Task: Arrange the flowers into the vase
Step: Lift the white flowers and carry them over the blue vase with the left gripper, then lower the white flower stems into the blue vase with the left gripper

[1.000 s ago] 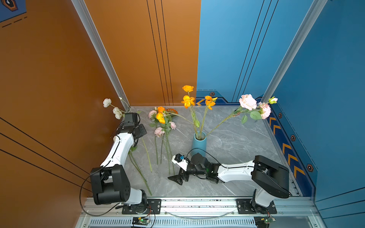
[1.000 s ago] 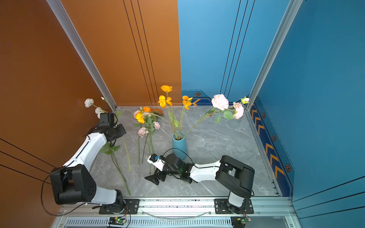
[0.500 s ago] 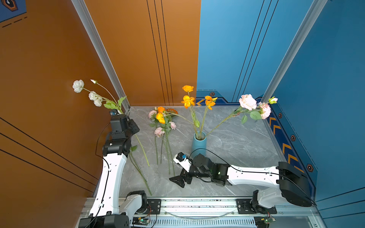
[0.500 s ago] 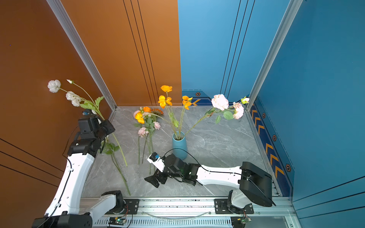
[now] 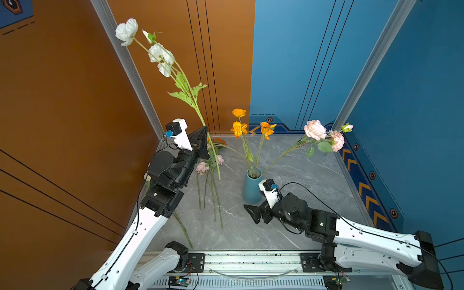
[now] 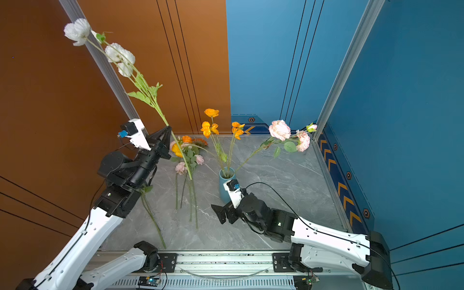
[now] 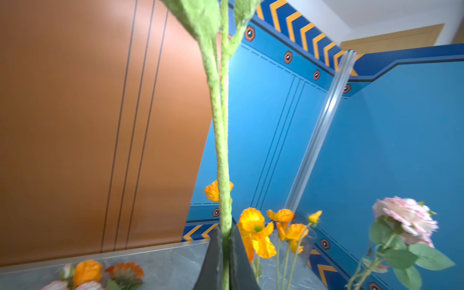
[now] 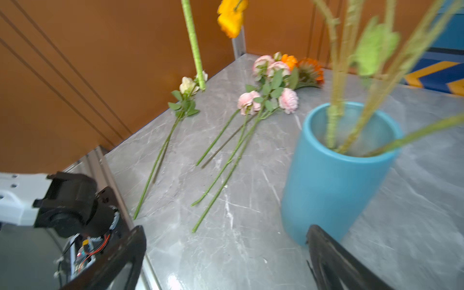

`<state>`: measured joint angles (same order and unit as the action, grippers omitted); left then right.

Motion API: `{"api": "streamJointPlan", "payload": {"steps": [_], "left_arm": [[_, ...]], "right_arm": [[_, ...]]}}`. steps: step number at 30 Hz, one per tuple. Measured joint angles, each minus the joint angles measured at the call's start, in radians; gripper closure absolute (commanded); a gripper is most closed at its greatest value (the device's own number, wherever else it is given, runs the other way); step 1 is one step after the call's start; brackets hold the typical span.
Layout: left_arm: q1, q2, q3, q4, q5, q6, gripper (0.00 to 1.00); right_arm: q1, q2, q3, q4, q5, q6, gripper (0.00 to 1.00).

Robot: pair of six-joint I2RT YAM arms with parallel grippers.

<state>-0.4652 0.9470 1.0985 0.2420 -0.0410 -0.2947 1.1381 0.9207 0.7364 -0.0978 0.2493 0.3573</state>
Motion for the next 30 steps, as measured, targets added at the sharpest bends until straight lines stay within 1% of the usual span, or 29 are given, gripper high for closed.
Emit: {"api": "streamJointPlan", "payload": {"steps": [5, 8, 10, 13, 16, 20, 23, 30], "left_arm": [[-0.115, 0.071, -0.006, 0.138, -0.01, 0.011, 1.0], [-0.176, 0.11, -0.006, 0.187, -0.016, 0.019, 1.0], [-0.208, 0.13, -0.006, 0.221, -0.021, 0.029, 1.0], [-0.243, 0.149, -0.019, 0.283, -0.022, 0.05, 1.0], [-0.262, 0.174, -0.021, 0.335, -0.021, 0.065, 1.0], [-0.274, 0.212, -0.022, 0.38, -0.011, 0.072, 1.0], [-0.276, 0.246, -0.042, 0.449, 0.002, 0.074, 1.0], [-0.283, 0.337, -0.126, 0.584, 0.016, 0.09, 1.0]], "right_arm": [[-0.041, -0.192, -0.023, -0.092, 0.095, 0.022, 0.0], [-0.07, -0.277, -0.03, -0.142, 0.124, 0.027, 0.0], [-0.098, -0.305, -0.031, -0.166, 0.126, 0.029, 0.0], [-0.132, -0.301, -0.031, -0.194, 0.122, 0.03, 0.0], [-0.142, -0.285, -0.031, -0.21, 0.121, 0.03, 0.0], [-0.151, -0.272, -0.039, -0.209, 0.116, 0.03, 0.0], [-0.162, -0.267, -0.048, -0.209, 0.108, 0.03, 0.0], [-0.164, -0.243, -0.048, -0.206, 0.09, 0.029, 0.0]]}}
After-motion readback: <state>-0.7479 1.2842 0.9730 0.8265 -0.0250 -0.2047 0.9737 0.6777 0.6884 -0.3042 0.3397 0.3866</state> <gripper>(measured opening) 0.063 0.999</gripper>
